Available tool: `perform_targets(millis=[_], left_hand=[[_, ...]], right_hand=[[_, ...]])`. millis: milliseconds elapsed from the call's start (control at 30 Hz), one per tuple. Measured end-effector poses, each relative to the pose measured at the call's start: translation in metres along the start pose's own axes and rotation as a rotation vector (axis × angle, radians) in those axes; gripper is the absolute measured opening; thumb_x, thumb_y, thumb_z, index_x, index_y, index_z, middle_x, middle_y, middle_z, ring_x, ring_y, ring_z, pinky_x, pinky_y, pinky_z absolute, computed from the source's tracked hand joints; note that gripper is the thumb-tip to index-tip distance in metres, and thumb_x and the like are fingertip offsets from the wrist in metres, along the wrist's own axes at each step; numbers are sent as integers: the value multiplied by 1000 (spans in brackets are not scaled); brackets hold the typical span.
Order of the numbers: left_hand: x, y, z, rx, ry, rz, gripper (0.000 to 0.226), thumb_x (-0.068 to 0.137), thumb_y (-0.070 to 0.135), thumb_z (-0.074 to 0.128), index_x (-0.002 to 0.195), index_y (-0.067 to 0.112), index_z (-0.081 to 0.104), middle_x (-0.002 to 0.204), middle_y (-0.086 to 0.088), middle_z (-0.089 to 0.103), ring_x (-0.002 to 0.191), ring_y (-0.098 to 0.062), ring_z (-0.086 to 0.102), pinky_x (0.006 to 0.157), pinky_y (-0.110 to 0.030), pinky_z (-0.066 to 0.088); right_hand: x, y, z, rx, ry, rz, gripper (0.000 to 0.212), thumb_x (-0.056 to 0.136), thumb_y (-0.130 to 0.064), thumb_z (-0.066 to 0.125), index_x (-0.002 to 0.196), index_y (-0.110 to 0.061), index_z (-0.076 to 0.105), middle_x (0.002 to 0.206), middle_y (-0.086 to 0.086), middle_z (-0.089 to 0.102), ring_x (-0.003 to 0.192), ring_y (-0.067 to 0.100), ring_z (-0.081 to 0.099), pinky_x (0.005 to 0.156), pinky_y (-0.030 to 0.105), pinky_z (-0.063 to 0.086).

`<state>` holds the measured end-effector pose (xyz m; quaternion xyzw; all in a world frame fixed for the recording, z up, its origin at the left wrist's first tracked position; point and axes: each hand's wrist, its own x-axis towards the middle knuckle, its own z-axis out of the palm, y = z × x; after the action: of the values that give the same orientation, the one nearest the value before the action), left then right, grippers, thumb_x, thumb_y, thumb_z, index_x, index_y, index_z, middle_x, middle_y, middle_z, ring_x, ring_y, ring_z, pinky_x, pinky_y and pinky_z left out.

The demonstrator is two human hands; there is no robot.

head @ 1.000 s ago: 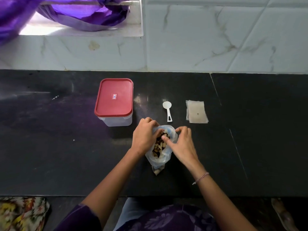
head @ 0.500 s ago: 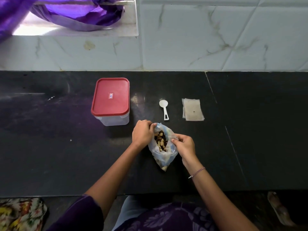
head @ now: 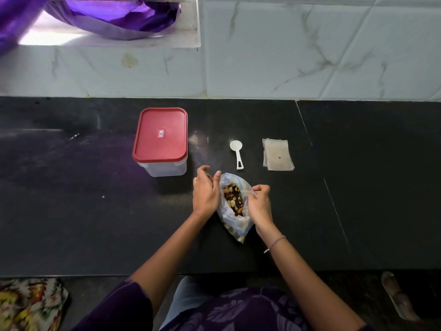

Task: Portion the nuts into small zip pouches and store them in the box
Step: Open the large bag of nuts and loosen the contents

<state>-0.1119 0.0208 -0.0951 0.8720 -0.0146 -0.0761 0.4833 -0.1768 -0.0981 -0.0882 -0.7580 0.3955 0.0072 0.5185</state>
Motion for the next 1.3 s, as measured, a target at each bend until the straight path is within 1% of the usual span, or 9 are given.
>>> perform_targets(millis=[167,333,567,700,800,900,1033,1167,1300], left_hand=[[-42,4,-5,-60,72,-103,64,89,54,57,127,9,35,112,-3,51,107,-17,51,85,-31,45],[-70,-1,1,-105,-38,-265,46,82,45,72,103,14,46,87,6,56,79,-7,58,65,-24,48],[-71,-12,-3,-269,2,-379,25,83,27,75,99,13,62,88,-3,69,80,-13,69,67,-34,61],[-68,-18,2,-248,17,-429,15,85,25,73,92,21,61,91,-1,70,84,-15,70,76,-41,60],[-63,-16,5,-362,-4,-558,12,89,13,65,101,11,64,99,-7,70,91,-19,68,82,-42,59],[-56,-7,2,-565,-40,-664,16,91,0,53,105,2,61,106,-16,67,91,-23,67,72,-34,59],[-48,12,-3,-818,-73,-756,25,94,-8,45,116,4,44,107,-18,57,83,-20,60,62,-27,51],[-42,16,1,-842,-67,-760,34,94,-11,37,115,15,30,104,-13,48,87,-22,57,74,-34,53],[-48,12,5,-419,-93,-544,23,95,4,43,110,20,38,111,-11,56,95,-22,60,78,-37,55]], right_hand=[[-13,15,-20,-318,-38,-263,31,96,-31,50,124,-17,51,127,1,36,117,15,41,91,23,40],[-27,15,-24,-448,-17,-378,56,89,-51,55,129,-12,55,107,-2,39,98,12,48,81,21,42],[-25,16,-13,-480,4,-336,36,92,-34,60,121,-13,62,111,3,59,101,17,59,80,25,46],[-17,20,-12,-360,18,-210,26,92,-25,60,116,-19,67,109,-1,70,100,16,64,83,27,51],[-10,27,-13,-15,-31,-53,21,92,-16,59,110,-15,70,107,1,71,98,14,65,88,32,53],[-10,27,-13,289,-102,77,18,95,-10,53,104,-14,68,99,1,70,89,10,64,77,25,53],[-8,15,-11,391,-127,130,20,99,-9,44,101,-14,62,101,5,67,95,17,63,73,25,52],[-1,10,-7,212,-45,112,9,99,-15,42,106,-18,47,105,2,58,94,16,59,79,33,53],[-8,20,-11,-208,46,-198,10,97,-13,45,106,-14,50,102,1,54,90,16,57,69,27,47]])
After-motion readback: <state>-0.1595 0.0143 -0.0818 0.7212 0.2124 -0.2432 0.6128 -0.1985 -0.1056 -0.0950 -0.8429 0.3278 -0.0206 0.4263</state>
